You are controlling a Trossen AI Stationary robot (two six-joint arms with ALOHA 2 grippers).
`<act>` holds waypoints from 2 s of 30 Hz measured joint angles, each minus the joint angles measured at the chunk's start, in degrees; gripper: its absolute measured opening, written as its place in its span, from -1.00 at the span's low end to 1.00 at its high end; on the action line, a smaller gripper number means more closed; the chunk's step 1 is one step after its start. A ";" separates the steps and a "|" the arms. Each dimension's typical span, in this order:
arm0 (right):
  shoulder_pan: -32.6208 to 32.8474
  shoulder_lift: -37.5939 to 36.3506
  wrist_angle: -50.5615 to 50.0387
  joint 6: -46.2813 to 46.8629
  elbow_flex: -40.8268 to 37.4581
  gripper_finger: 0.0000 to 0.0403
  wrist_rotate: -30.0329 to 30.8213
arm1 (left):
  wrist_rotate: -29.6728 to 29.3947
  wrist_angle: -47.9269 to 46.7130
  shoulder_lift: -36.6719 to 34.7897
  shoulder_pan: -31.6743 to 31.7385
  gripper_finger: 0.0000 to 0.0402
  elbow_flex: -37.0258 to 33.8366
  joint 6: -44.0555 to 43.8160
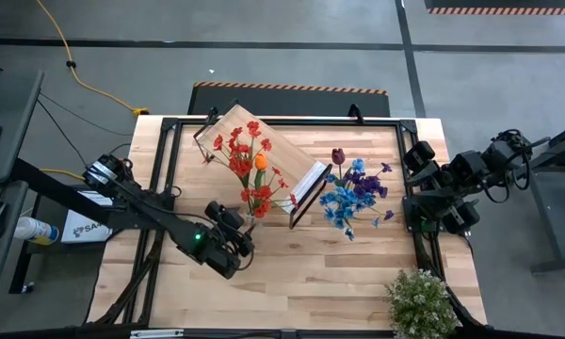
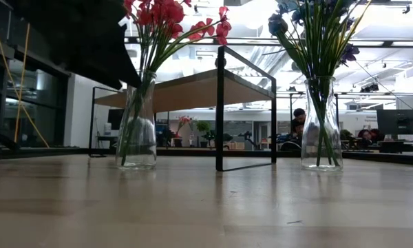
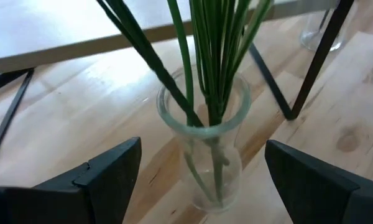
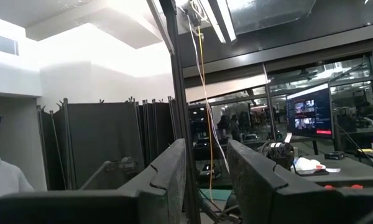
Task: Pick and place flowers into a vace then onto a shelf
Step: Put the left transparent flower vase with flowers on the shelf
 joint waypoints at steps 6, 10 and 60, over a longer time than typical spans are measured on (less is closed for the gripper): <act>-0.02 0.00 0.00 0.00 0.02 -0.45 -0.16 | 0.53 0.82 -0.03 0.40 0.86 -0.09 -0.02; 0.00 0.00 0.00 0.03 0.02 -0.45 -0.24 | -0.12 5.50 -0.03 0.42 0.86 -2.61 0.02; 0.00 0.76 0.00 3.04 0.00 -0.45 -0.06 | 2.16 25.77 3.94 9.73 0.04 -8.07 8.83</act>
